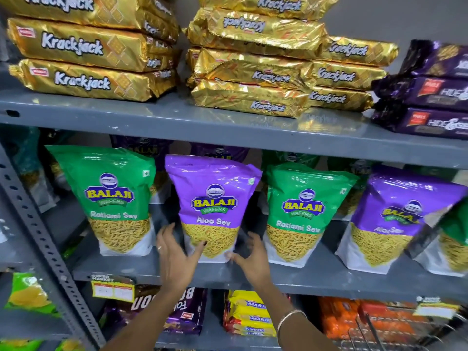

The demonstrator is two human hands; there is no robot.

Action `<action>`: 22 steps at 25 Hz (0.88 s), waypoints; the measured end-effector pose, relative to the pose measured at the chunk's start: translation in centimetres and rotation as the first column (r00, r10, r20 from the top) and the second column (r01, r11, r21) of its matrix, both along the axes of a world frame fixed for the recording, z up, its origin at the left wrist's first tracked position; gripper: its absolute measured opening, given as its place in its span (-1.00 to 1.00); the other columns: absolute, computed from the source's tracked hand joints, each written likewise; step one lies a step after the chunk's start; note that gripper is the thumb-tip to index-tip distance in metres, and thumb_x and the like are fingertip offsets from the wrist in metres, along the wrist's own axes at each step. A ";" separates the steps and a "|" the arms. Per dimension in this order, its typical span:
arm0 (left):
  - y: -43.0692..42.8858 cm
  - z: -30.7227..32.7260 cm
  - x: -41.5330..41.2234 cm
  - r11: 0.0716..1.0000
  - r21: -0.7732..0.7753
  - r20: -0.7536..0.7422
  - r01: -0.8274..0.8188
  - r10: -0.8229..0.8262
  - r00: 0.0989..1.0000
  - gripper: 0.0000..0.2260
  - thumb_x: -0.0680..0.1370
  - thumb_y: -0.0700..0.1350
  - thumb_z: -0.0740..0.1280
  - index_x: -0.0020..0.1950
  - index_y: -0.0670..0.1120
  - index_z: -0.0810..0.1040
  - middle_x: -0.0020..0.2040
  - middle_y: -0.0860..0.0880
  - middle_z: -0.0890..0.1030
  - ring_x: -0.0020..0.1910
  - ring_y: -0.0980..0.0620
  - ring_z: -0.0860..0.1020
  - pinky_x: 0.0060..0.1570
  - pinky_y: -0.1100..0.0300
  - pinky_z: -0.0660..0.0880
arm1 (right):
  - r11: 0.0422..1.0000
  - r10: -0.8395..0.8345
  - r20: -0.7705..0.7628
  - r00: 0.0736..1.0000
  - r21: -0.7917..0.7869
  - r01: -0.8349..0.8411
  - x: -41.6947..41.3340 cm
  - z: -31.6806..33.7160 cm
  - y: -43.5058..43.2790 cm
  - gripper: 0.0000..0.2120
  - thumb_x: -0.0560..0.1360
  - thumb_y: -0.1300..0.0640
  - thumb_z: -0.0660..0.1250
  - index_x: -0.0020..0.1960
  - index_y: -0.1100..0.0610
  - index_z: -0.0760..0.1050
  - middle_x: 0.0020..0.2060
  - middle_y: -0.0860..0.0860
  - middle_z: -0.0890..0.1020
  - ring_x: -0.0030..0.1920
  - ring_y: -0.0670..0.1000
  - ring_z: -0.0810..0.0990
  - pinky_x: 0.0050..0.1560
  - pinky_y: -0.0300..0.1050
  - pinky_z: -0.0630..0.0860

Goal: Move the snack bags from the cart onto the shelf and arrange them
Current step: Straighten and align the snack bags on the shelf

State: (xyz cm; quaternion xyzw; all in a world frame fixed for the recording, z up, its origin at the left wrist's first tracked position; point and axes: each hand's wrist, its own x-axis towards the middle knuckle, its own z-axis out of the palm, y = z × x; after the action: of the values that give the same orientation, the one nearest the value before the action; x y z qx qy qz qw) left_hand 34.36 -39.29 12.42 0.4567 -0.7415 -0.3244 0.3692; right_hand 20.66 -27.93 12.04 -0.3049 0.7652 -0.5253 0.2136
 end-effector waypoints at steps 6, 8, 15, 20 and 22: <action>8.9 -2.1 -6.0 0.880 -0.257 0.172 0.400 -0.365 0.915 -0.47 0.50 0.24 0.11 0.27 -0.15 0.28 0.24 -0.15 0.37 0.25 -0.13 0.36 0.25 0.10 0.26 | 0.834 -0.547 -0.269 0.793 -0.090 0.544 -4.0 1.1 9.1 -0.49 0.30 -0.03 0.47 0.06 0.23 0.36 0.02 0.13 0.45 0.10 0.14 0.44 -0.03 0.03 0.42; 9.5 -1.0 -9.8 0.900 -0.012 0.071 0.436 -0.434 0.898 -0.38 0.43 0.04 0.37 0.39 -0.16 0.22 0.38 -0.18 0.34 0.38 -0.16 0.32 0.35 0.09 0.26 | 0.810 -0.581 -0.167 0.796 -0.030 0.585 -7.5 0.7 11.0 -0.31 0.24 0.00 0.53 0.21 0.29 0.32 0.16 0.19 0.43 0.24 0.19 0.39 0.17 0.10 0.40; 8.6 0.4 -16.3 0.849 0.335 0.111 0.410 -0.467 0.877 -0.17 0.05 0.06 0.47 0.26 -0.21 0.37 0.22 -0.22 0.55 0.20 -0.15 0.52 0.08 0.05 0.48 | 0.991 -0.107 0.092 0.990 0.085 0.099 -15.1 -1.6 11.4 -0.40 0.20 0.17 0.52 0.17 0.20 0.36 0.07 0.16 0.55 0.22 0.25 0.50 0.26 0.17 0.44; 10.5 -0.6 -17.1 0.886 0.292 0.033 0.360 -0.386 0.922 -0.34 0.23 -0.16 0.56 0.26 -0.15 0.37 0.19 -0.17 0.57 0.18 -0.17 0.52 0.07 -0.03 0.51 | 0.999 -0.048 0.147 0.988 0.023 0.045 -16.2 -1.2 12.1 -0.52 0.29 0.32 0.47 0.15 0.30 0.36 0.12 0.40 0.54 0.19 0.35 0.50 0.21 0.18 0.45; 10.8 -0.5 -17.1 0.883 0.289 0.016 0.369 -0.390 0.921 -0.33 0.25 -0.16 0.55 0.28 -0.15 0.34 0.22 -0.17 0.54 0.21 -0.17 0.50 0.10 -0.02 0.49 | 1.000 -0.004 0.137 0.991 0.023 0.001 -16.1 -0.9 12.2 -0.47 0.30 0.31 0.47 0.20 0.30 0.34 0.15 0.36 0.54 0.21 0.31 0.51 0.22 0.13 0.46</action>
State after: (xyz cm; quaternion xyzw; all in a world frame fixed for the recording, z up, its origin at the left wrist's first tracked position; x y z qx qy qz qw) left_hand 17.22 -28.51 11.95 0.3621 -0.7760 -0.4751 0.2027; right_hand 4.60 -15.73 11.13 -0.2648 0.7549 -0.5366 0.2684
